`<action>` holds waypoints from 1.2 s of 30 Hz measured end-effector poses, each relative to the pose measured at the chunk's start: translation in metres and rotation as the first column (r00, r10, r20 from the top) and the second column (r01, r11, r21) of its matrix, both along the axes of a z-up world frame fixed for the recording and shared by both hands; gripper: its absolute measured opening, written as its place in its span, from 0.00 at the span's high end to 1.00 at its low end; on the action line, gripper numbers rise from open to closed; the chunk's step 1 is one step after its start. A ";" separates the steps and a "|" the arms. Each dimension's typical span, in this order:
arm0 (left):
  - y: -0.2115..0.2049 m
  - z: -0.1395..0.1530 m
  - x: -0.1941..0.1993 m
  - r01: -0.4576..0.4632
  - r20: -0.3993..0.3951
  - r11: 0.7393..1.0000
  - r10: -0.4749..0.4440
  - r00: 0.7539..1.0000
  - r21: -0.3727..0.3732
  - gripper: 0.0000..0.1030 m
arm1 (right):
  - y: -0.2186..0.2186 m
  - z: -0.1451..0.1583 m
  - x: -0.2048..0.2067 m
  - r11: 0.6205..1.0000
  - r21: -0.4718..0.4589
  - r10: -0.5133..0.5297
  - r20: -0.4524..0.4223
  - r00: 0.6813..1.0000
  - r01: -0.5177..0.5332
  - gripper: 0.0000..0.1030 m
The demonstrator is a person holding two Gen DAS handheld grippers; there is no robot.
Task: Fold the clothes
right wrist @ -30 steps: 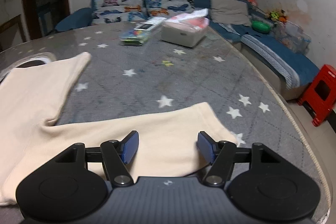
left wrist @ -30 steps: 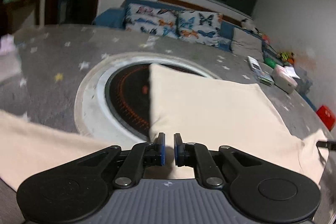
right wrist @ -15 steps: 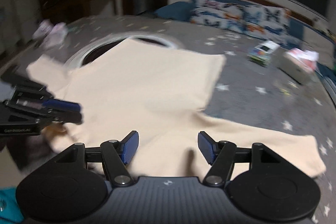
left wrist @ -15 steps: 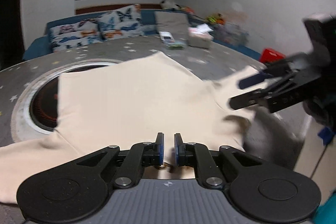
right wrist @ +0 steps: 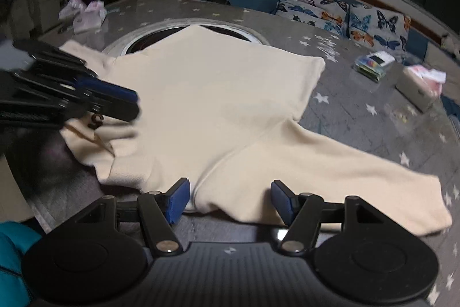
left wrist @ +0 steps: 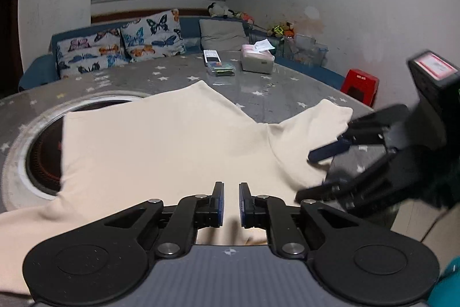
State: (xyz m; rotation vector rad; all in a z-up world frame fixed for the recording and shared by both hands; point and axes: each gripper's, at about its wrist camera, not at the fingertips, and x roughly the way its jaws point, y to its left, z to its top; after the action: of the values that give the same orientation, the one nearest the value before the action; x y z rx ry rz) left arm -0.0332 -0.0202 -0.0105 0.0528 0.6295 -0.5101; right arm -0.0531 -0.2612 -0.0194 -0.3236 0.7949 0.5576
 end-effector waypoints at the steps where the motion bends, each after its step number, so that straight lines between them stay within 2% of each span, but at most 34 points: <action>1: -0.004 0.000 0.003 -0.002 -0.006 1.000 0.002 1.000 -0.003 0.88 | -0.010 0.000 0.002 0.999 0.003 -0.037 0.004 0.999 0.037 0.38; 5: -0.021 -0.004 0.009 0.024 -0.022 1.000 -0.024 0.999 -0.005 0.88 | -0.049 0.001 0.012 0.983 0.018 -0.185 0.019 0.982 0.185 0.38; 9: -0.038 -0.009 0.014 0.053 -0.038 0.999 -0.053 0.998 0.002 0.83 | -0.088 0.001 0.022 0.944 0.035 -0.330 0.032 0.944 0.328 0.39; 15: -0.060 -0.020 0.012 0.109 -0.061 0.994 -0.108 0.992 0.016 0.82 | -0.147 0.002 0.037 0.847 0.064 -0.531 0.047 0.846 0.528 0.42; 19: -0.067 -0.023 0.005 0.135 -0.049 0.990 -0.133 0.990 0.039 0.82 | -0.177 -0.006 0.049 0.781 0.091 -0.623 0.029 0.782 0.618 0.53; 20: -0.066 -0.023 0.004 0.135 -0.053 0.990 -0.133 0.990 0.037 0.82 | -0.181 -0.007 0.050 0.772 0.109 -0.632 0.019 0.775 0.626 0.54; 23: -0.065 -0.020 0.007 0.124 -0.055 0.992 -0.122 0.991 0.033 0.81 | -0.185 -0.010 0.052 0.760 0.147 -0.641 0.007 0.768 0.633 0.61; 26: -0.064 -0.015 0.010 0.110 -0.048 0.994 -0.108 0.993 0.025 0.81 | -0.183 -0.011 0.055 0.763 0.168 -0.634 0.003 0.773 0.625 0.72; 28: -0.064 -0.012 0.012 0.103 -0.041 0.994 -0.102 0.994 0.022 0.81 | -0.183 -0.011 0.056 0.765 0.181 -0.629 -0.002 0.778 0.619 0.85; 31: -0.065 -0.008 0.015 0.099 -0.032 0.995 -0.098 0.995 0.021 0.75 | -0.183 -0.009 0.060 0.756 0.208 -0.632 -0.018 0.775 0.621 0.95; 36: -0.071 -0.010 0.018 0.108 -0.033 0.994 -0.107 0.994 0.031 0.74 | -0.183 0.007 0.059 0.745 0.264 -0.639 0.022 0.769 0.612 0.96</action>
State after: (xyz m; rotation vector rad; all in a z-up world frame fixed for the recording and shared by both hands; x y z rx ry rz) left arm -0.0154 -0.0909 -0.0207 0.1100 0.6682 -0.6058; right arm 0.0054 -0.4444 -0.0123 0.1516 0.6644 -0.0124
